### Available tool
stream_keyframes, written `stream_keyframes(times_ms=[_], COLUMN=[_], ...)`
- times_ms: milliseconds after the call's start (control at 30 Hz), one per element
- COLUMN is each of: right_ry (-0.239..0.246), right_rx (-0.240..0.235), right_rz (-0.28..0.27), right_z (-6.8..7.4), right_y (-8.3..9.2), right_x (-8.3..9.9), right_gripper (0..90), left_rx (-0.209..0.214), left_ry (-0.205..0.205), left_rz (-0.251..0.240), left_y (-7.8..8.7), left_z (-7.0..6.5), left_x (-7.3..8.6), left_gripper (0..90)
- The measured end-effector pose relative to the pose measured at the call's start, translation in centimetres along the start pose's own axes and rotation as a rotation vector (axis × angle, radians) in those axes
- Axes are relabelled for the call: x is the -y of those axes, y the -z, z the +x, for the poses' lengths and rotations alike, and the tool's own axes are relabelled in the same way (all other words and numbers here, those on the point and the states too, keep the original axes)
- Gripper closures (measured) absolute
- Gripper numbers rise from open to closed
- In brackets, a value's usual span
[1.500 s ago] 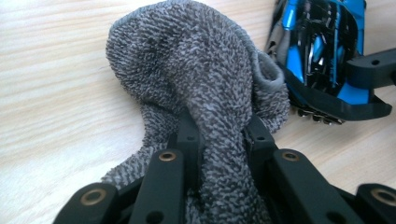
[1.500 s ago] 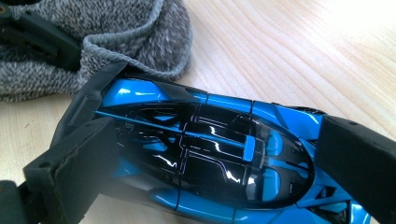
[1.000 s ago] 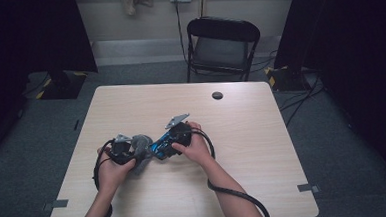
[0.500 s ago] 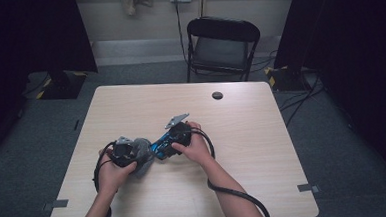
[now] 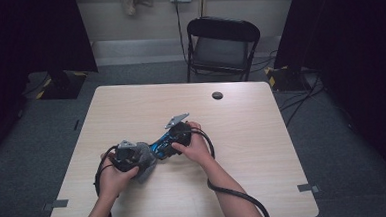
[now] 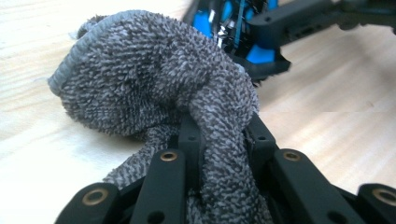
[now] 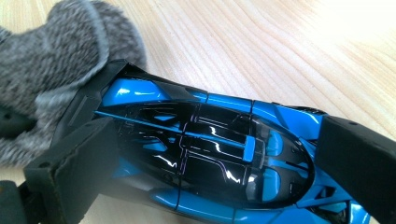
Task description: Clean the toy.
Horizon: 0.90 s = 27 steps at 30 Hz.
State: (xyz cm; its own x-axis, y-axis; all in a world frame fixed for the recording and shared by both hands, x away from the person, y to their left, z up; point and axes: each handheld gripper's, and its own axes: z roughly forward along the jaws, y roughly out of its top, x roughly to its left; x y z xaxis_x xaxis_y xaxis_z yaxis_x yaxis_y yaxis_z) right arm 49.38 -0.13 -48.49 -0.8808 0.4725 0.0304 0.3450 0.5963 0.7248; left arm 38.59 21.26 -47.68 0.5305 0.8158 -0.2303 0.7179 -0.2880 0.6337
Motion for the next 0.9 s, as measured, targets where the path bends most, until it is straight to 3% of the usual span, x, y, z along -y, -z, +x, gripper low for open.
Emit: stream_keyframes(times_ms=[433,900], right_ry=[0.0,-0.001], right_rx=[0.003,0.001], right_rz=[0.003,-0.002], right_z=[0.0,0.0], right_y=[0.0,0.0], right_x=[0.0,0.0], right_gripper=[0.0,0.0], left_rx=[0.023,0.076], left_ry=[-0.037,-0.087], left_rz=[0.026,0.049], left_y=[-0.2,-0.8], left_z=[-1.7,-3.7], left_x=[0.1,-0.1], left_gripper=[73.6,73.6])
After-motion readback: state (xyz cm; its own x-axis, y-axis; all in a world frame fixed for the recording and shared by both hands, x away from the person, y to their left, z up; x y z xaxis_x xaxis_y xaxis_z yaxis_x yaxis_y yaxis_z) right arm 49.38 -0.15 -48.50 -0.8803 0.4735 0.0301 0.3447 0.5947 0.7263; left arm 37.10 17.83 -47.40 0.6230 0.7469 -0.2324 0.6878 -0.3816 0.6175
